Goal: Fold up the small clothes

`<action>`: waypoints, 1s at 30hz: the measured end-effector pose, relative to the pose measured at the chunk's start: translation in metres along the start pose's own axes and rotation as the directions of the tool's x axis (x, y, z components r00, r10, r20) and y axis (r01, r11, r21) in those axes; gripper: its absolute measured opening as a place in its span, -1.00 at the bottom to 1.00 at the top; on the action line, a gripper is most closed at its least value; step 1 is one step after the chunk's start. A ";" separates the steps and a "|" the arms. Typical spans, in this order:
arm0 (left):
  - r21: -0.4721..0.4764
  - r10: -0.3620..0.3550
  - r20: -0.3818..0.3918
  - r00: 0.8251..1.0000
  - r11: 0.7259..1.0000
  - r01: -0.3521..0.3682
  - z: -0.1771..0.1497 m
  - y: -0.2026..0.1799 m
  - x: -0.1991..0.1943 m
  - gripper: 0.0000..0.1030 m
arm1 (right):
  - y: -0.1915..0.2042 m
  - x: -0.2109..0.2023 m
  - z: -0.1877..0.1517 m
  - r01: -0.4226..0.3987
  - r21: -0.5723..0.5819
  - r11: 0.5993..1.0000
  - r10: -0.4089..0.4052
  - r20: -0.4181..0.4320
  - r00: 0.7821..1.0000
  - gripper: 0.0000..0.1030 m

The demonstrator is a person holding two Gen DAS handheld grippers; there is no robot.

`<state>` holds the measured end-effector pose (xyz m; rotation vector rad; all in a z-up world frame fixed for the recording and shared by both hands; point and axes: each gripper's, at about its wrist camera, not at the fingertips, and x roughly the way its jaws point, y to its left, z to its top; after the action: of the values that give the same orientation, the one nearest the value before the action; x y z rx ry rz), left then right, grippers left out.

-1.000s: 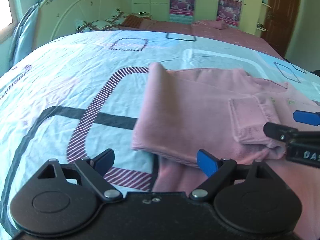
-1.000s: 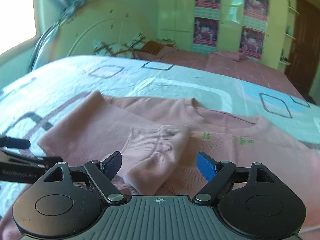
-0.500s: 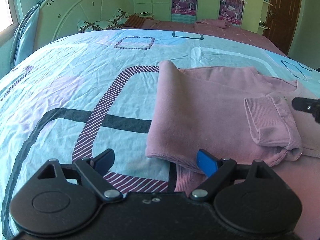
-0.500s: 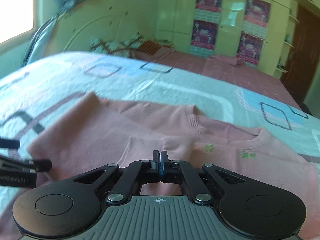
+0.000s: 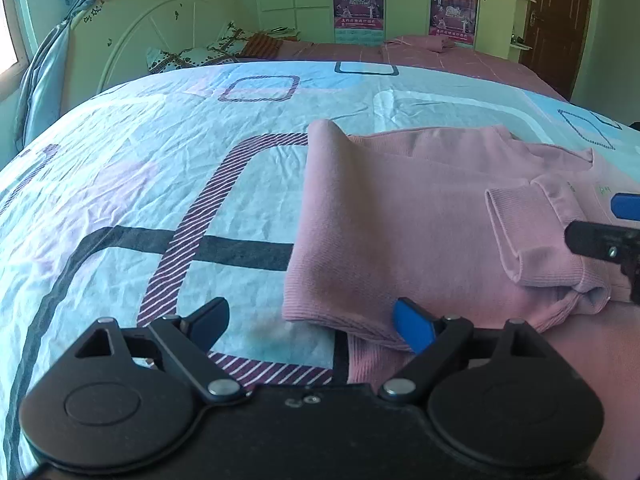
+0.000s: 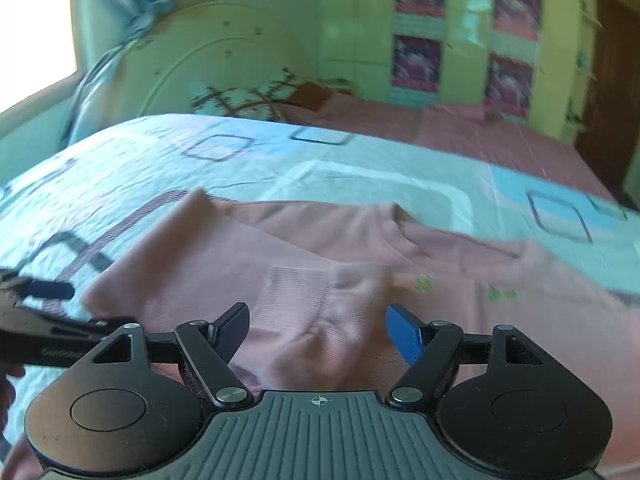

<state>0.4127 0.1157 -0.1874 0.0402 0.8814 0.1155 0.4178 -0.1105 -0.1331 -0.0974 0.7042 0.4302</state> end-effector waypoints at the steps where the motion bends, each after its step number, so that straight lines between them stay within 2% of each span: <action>1: 0.000 0.000 0.000 1.000 1.000 0.000 0.000 0.000 0.000 0.71 | 0.010 0.004 -0.001 -0.005 -0.042 0.999 0.005 -0.006 1.000 0.44; 6: -0.002 -0.004 0.003 1.000 1.000 0.004 0.000 0.001 0.000 0.71 | 0.034 0.026 -0.008 0.022 -0.178 0.984 -0.030 -0.042 0.999 0.42; 7: 0.001 -0.005 0.003 1.000 1.000 0.005 0.000 0.001 0.000 0.71 | 0.036 0.030 -0.010 0.031 -0.198 0.980 -0.042 -0.052 0.998 0.36; 8: 0.005 -0.006 0.004 1.000 1.000 0.006 0.000 0.002 0.000 0.72 | 0.037 0.035 -0.012 0.032 -0.209 0.977 -0.047 -0.068 0.997 0.02; 9: 0.008 -0.005 0.006 1.000 1.000 0.004 0.000 0.002 0.000 0.72 | 0.037 0.039 -0.013 0.030 -0.210 0.977 -0.049 -0.088 0.995 -0.15; 11: 0.011 -0.004 0.008 1.000 1.000 0.004 -0.001 0.002 0.000 0.72 | 0.035 0.044 -0.015 0.038 -0.203 0.979 -0.059 -0.101 0.993 -0.23; 13: 0.011 -0.004 0.008 1.000 1.000 0.004 -0.001 0.002 0.000 0.72 | 0.030 0.044 -0.014 0.049 -0.186 0.981 -0.067 -0.095 0.993 -0.49; 14: 0.012 -0.003 0.009 1.000 1.000 0.003 -0.001 0.003 0.000 0.72 | 0.027 0.040 -0.012 0.058 -0.168 0.984 -0.072 -0.079 0.994 -0.77; 15: 0.013 -0.003 0.010 1.000 1.000 0.003 -0.002 0.003 0.000 0.72 | 0.023 0.037 -0.010 0.063 -0.149 0.987 -0.074 -0.067 0.995 -0.86; 18: 0.019 -0.001 0.010 1.000 1.000 0.000 -0.004 0.002 0.000 0.72 | 0.004 0.024 -0.003 0.072 -0.050 0.996 -0.074 -0.029 0.997 -0.90; 24: 0.046 0.007 0.020 1.000 0.999 -0.008 -0.007 -0.001 -0.002 0.72 | -0.039 -0.003 0.002 0.138 0.094 0.986 -0.139 0.014 0.990 -0.96; 28: 0.032 -0.014 0.024 1.000 0.999 0.013 -0.010 0.000 -0.007 0.72 | -0.082 -0.012 -0.017 0.196 0.222 0.955 -0.190 -0.050 0.981 -1.00; 30: 0.032 -0.023 0.026 0.999 0.999 0.022 -0.014 0.001 -0.011 0.72 | -0.100 -0.014 -0.026 0.161 0.297 0.941 -0.141 -0.088 0.986 -1.00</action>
<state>0.3951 0.1151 -0.1878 0.0610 0.8572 0.0804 0.4341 -0.2118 -0.1495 0.1244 0.8136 0.1678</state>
